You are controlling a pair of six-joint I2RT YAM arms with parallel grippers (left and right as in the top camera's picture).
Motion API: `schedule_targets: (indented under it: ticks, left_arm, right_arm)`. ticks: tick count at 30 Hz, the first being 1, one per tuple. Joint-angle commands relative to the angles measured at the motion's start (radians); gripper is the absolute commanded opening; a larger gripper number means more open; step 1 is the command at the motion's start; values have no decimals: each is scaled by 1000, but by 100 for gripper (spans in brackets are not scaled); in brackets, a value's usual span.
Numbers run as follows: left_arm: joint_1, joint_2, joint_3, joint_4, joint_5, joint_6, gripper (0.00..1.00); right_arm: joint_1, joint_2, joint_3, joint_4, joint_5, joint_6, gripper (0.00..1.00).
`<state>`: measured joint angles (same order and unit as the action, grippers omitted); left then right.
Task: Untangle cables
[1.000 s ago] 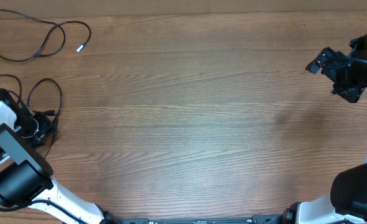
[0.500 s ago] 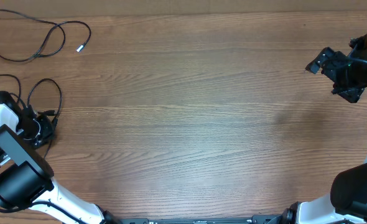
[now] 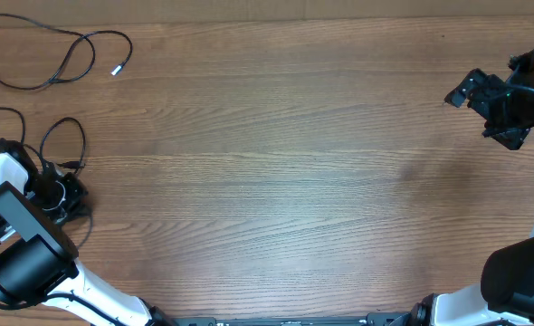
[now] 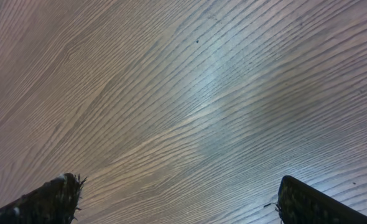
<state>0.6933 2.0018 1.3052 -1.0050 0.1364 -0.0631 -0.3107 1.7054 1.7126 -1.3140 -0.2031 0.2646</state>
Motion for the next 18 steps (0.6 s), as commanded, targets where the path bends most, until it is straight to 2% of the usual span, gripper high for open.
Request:
schedule_targets:
  ticks: [1, 2, 4, 9, 10, 14, 18]
  left_arm:
    - [-1, -2, -18, -27, 101, -119, 4]
    - [-1, -2, -18, -32, 103, -155, 4]
    - [0, -2, -18, -34, 105, -152, 4]
    - [0, -5, 16, -48, 119, -56, 4]
    - [1, -6, 28, -56, 119, -64, 4]
    - [18, -24, 95, -102, 138, -221, 4]
    - [23, -72, 159, -116, 115, -211, 4]
  right_arm:
    - [1, 2, 2, 3, 0, -4, 100]
    - [1, 2, 2, 3, 0, -4, 100]
    - [1, 2, 2, 3, 0, -4, 100]
    - [1, 2, 2, 3, 0, -4, 100]
    - [1, 2, 2, 3, 0, -4, 100]
    - [1, 2, 2, 3, 0, -4, 100]
    - [1, 2, 2, 3, 0, -4, 100]
